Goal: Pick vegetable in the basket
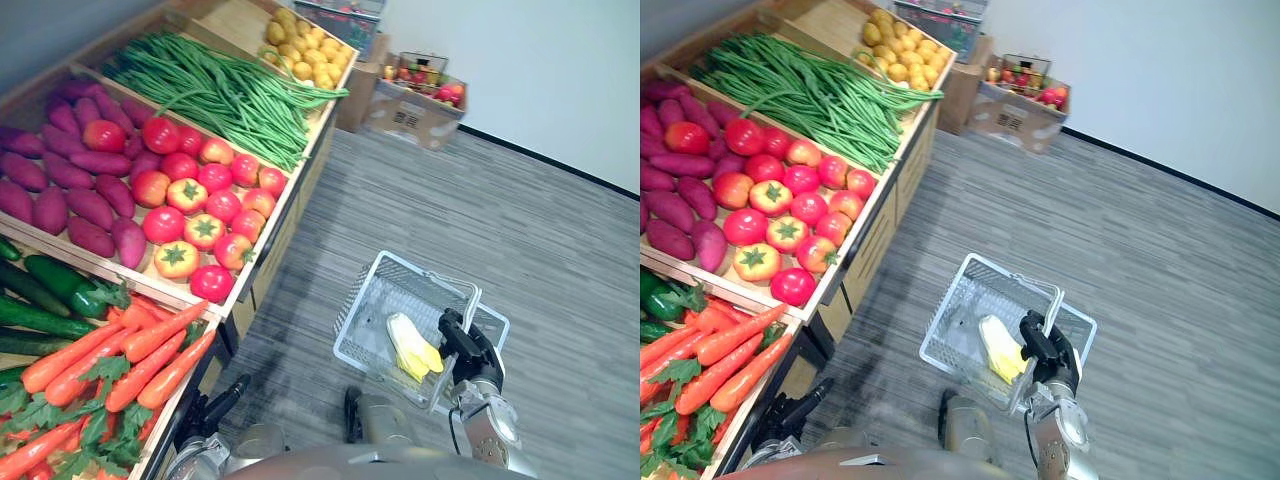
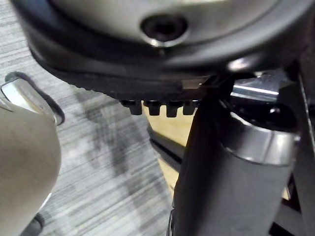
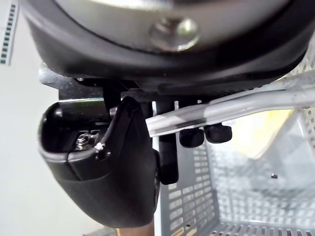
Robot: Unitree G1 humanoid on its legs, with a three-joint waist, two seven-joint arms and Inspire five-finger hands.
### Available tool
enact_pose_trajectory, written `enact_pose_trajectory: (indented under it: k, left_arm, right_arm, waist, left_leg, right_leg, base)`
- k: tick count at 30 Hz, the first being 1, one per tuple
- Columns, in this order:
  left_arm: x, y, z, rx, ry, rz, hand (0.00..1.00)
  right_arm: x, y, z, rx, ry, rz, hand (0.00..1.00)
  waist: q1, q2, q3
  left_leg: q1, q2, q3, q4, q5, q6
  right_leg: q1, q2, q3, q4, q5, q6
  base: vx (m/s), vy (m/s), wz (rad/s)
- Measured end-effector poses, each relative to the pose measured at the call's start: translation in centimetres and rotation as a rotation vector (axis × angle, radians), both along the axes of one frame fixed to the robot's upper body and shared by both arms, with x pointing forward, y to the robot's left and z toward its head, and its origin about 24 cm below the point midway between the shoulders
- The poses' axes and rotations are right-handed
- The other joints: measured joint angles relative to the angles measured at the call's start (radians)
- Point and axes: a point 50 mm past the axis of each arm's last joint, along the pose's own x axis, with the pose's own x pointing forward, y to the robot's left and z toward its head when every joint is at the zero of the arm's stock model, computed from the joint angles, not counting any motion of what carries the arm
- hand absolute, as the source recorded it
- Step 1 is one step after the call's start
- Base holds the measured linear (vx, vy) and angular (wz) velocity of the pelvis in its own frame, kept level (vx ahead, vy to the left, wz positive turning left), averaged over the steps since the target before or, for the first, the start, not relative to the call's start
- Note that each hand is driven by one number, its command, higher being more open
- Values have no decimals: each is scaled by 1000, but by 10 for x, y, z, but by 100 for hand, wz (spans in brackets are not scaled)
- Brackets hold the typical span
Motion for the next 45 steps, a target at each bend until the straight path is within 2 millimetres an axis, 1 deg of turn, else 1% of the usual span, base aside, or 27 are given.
enact_pose_trajectory:
  k: [1,2,3,4,5,6,7,9,10,12,13,14,16,17,19,20,21,22,23,24,26,27,30,32,36,39,45]
  left_arm:
    - [0,0,0,0,3,2,100]
    - [3,0,0,2,0,8,100]
    - [5,2,0,6,-5,20,100]
    - [7,5,2,18,-17,32,100]
    - [9,3,2,16,-23,46,100]
    - [13,-1,3,8,-49,83,100]
    - [20,-1,6,14,-86,99,100]
    - [29,-2,9,22,-122,99,100]
    - [32,0,10,27,-135,106,100]
    - [31,3,11,36,-131,130,100]
    - [27,7,10,44,-118,151,100]
    - [25,8,9,45,-111,160,100]
    - [18,10,8,51,-86,189,100]
    - [16,12,8,55,-80,195,100]
    - [17,14,8,60,-84,193,100]
    - [19,14,9,63,-88,184,100]
    - [21,14,9,63,-91,179,100]
    - [24,15,10,68,-97,167,100]
    - [24,16,11,73,-98,162,100]
    - [25,21,13,94,-95,144,100]
    - [21,29,14,120,-82,121,100]
    - [19,31,14,126,-73,119,100]
    - [13,28,10,115,-47,118,100]
    - [9,28,8,111,-30,119,100]
    - [-4,29,6,112,4,136,100]
    - [-6,32,6,120,11,150,100]
    - [-1,31,7,115,-4,144,100]
  right_arm:
    - [-1,0,0,-1,1,-2,0]
    - [-5,-1,1,-5,1,-6,0]
    - [-11,-3,2,-10,6,-12,0]
    - [-17,-4,3,-14,8,-14,0]
    - [-16,-5,5,-22,3,-14,0]
    - [-12,-9,7,-35,-6,-6,0]
    - [-9,-9,10,-34,-20,-6,0]
    - [-5,-11,14,-37,-45,-14,0]
    - [-2,-13,18,-41,-68,-14,0]
    - [3,-15,21,-42,-93,-13,0]
    - [2,-18,22,-40,-102,-27,0]
    - [1,-20,21,-39,-99,-34,0]
    - [-7,-27,14,-39,-61,-72,0]
    - [-13,-30,7,-33,-25,-92,0]
    - [-19,-30,0,-25,9,-100,0]
    - [-25,-29,-5,-17,39,-106,0]
    - [-31,-29,-9,-14,59,-111,0]
    - [-37,-28,-13,-6,83,-117,0]
    - [-40,-27,-15,0,96,-121,0]
    - [-49,-22,-22,13,132,-124,0]
    - [-51,-17,-26,30,147,-126,0]
    - [-53,-17,-26,31,154,-134,0]
    - [-66,-27,-27,16,177,-184,0]
    - [-72,-29,-28,14,195,-201,0]
    - [-69,-26,-30,23,199,-197,0]
    - [-65,-24,-35,34,215,-203,0]
    - [-57,-16,-39,50,224,-174,0]
  waist:
    - [-5,0,-2]
    - [-15,-2,-3]
    - [-19,-15,-11]
    - [-18,-22,-17]
    - [-16,-5,-15]
    - [-3,38,-12]
    - [4,43,-13]
    - [3,42,-15]
    - [3,31,-15]
    - [0,13,-22]
    - [-11,-4,-31]
    - [-19,-10,-32]
    - [-37,-23,-39]
    - [-48,-31,-44]
    - [-49,-39,-48]
    - [-54,-44,-50]
    - [-59,-44,-51]
    - [-66,-43,-52]
    - [-69,-43,-53]
    - [-68,-47,-60]
    - [-46,-43,-68]
    - [-45,-33,-71]
    - [-50,-9,-75]
    - [-51,-3,-80]
    - [-47,-5,-81]
    - [-46,-7,-77]
    - [-45,-7,-71]
  left_leg:
    - [5,-2,-25,3,-8,-14]
    - [13,-5,-73,14,-23,-39]
    - [16,-5,-135,36,-45,-75]
    - [15,2,-185,63,-76,-114]
    - [16,23,-214,80,-96,-128]
    - [8,77,-260,89,-99,-140]
    - [14,104,-288,63,-75,-148]
    - [15,143,-325,25,-38,-155]
    - [12,162,-331,-2,-12,-158]
    - [-9,183,-321,-31,28,-177]
    - [-42,206,-279,-54,75,-190]
    - [-49,218,-250,-68,95,-201]
    - [-54,258,-118,-120,152,-221]
    - [-53,279,-29,-154,183,-230]
    - [-58,286,58,-188,219,-247]
    - [-66,285,127,-205,247,-249]
    - [-74,284,164,-208,259,-249]
    - [-75,283,254,-225,282,-239]
    - [-72,284,304,-236,290,-234]
    - [-67,281,382,-266,327,-230]
    - [-63,258,401,-313,370,-220]
    - [-62,243,398,-359,399,-204]
    - [-56,219,395,-420,429,-175]
    - [-40,205,413,-461,439,-168]
    - [-14,173,438,-493,447,-164]
    - [1,159,449,-492,446,-157]
    - [31,148,461,-491,426,-157]
  right_leg:
    - [1,0,46,-16,7,10]
    - [2,1,99,-37,26,9]
    - [7,-3,151,-36,70,2]
    - [21,-9,178,-11,106,20]
    - [23,6,156,25,60,41]
    - [10,48,97,94,31,5]
    - [10,52,42,150,-19,-24]
    - [9,52,-31,218,-68,-59]
    - [5,51,-58,245,-93,-77]
    - [-9,48,-92,259,-105,-91]
    - [-13,41,-125,247,-110,-99]
    - [-9,35,-143,241,-110,-100]
    - [10,21,-198,237,-109,-102]
    - [26,6,-242,235,-110,-110]
    - [38,-17,-285,231,-110,-118]
    - [58,-43,-327,215,-111,-120]
    - [72,-58,-353,203,-111,-121]
    - [104,-81,-398,174,-113,-124]
    - [121,-88,-418,159,-115,-127]
    - [139,-108,-451,146,-114,-127]
    - [142,-118,-464,118,-96,-126]
    - [147,-127,-484,91,-81,-117]
    - [194,-141,-525,25,-52,-77]
    - [225,-142,-520,-25,-33,-60]
    - [254,-150,-469,-95,21,-53]
    - [281,-157,-455,-136,51,-40]
    - [317,-153,-440,-178,62,-38]
  base:
    - [333,-317,139]
    - [337,-383,162]
    - [424,-503,206]
    - [359,-437,183]
    - [338,-427,149]
    - [278,-417,133]
    - [243,-426,128]
    - [141,-436,132]
    - [83,-409,112]
    - [29,-340,77]
    - [34,-354,83]
    - [42,-311,104]
    - [2,-223,105]
    - [-28,-147,96]
    - [-45,-96,93]
    - [-78,-51,101]
    - [-100,-28,131]
    - [-88,-2,110]
    - [-121,16,128]
    - [-85,12,78]
    - [-143,36,44]
    - [-162,54,37]
    - [-104,97,55]
    - [-28,109,44]
    - [34,150,1]
    - [104,88,-11]
    - [102,31,-10]
